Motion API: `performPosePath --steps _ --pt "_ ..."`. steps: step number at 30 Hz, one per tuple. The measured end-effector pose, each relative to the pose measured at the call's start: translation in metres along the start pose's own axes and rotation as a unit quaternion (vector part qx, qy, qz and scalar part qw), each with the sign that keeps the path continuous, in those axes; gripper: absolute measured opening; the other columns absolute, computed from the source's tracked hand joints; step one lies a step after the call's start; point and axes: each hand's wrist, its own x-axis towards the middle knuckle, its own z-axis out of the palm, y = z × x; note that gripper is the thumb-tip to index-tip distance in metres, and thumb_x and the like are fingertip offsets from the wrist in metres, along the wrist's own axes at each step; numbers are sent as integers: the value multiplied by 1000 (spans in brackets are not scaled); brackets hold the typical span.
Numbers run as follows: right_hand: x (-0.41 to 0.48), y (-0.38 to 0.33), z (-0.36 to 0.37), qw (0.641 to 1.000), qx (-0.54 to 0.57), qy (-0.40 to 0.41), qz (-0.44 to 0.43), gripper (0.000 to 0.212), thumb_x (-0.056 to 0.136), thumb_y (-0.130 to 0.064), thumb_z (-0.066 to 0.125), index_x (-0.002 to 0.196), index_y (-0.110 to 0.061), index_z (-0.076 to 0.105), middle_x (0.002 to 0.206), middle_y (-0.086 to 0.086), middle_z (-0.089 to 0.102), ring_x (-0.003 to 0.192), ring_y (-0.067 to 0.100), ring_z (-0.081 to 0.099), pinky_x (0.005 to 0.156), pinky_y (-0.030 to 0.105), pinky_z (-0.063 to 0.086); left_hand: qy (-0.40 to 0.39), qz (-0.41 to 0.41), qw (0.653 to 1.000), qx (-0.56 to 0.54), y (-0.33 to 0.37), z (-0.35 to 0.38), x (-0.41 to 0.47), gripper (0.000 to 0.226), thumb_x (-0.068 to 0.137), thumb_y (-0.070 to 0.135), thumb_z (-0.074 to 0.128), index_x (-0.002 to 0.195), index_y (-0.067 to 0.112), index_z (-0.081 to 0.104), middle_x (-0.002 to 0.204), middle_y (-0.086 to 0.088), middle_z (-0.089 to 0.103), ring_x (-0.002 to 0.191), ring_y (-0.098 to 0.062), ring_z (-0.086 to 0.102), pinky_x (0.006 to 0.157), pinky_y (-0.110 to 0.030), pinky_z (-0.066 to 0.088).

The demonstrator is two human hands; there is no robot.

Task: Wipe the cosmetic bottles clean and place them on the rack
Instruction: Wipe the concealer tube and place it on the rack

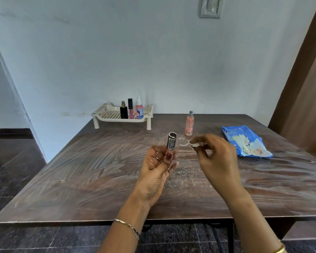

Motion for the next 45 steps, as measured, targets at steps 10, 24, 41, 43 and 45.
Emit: performPosePath --steps 10,24,41,43,45 --pt "9 -36 17 944 303 -44 123 20 82 -7 71 101 -14 71 107 -4 69 101 7 65 82 24 55 20 -45 999 -5 0 12 -4 23 90 27 50 91 18 71 69 -1 62 50 -9 49 48 -21 37" --pt "-20 -34 34 998 1 -65 5 22 79 -2 68 98 -14 74 101 -8 68 87 4 63 80 8 46 19 -119 992 -37 7 18 6 49 97 44 34 124 12 58 100 -7 70 94 -17 66 77 -27 58" --pt "0 -21 6 958 198 -142 154 22 80 -3 70 90 -22 65 89 -9 69 81 2 66 74 19 54 -5 -138 973 -184 13 -7 19 39 100 32 41 120 3 59 130 -14 59 121 -28 56 107 -47 40" --pt "15 -28 11 952 238 -105 158 29 79 -1 72 95 -23 61 93 -9 68 83 0 66 73 15 52 2 -138 972 -189 11 -4 21 35 99 30 43 109 4 64 117 -13 64 111 -25 61 109 -45 37" --pt "24 -34 23 954 245 -84 151 33 78 -2 72 100 -23 61 95 -11 67 85 -1 65 73 14 52 2 -137 969 -206 8 -1 22 34 99 28 42 106 5 66 110 -12 65 108 -24 62 109 -43 38"
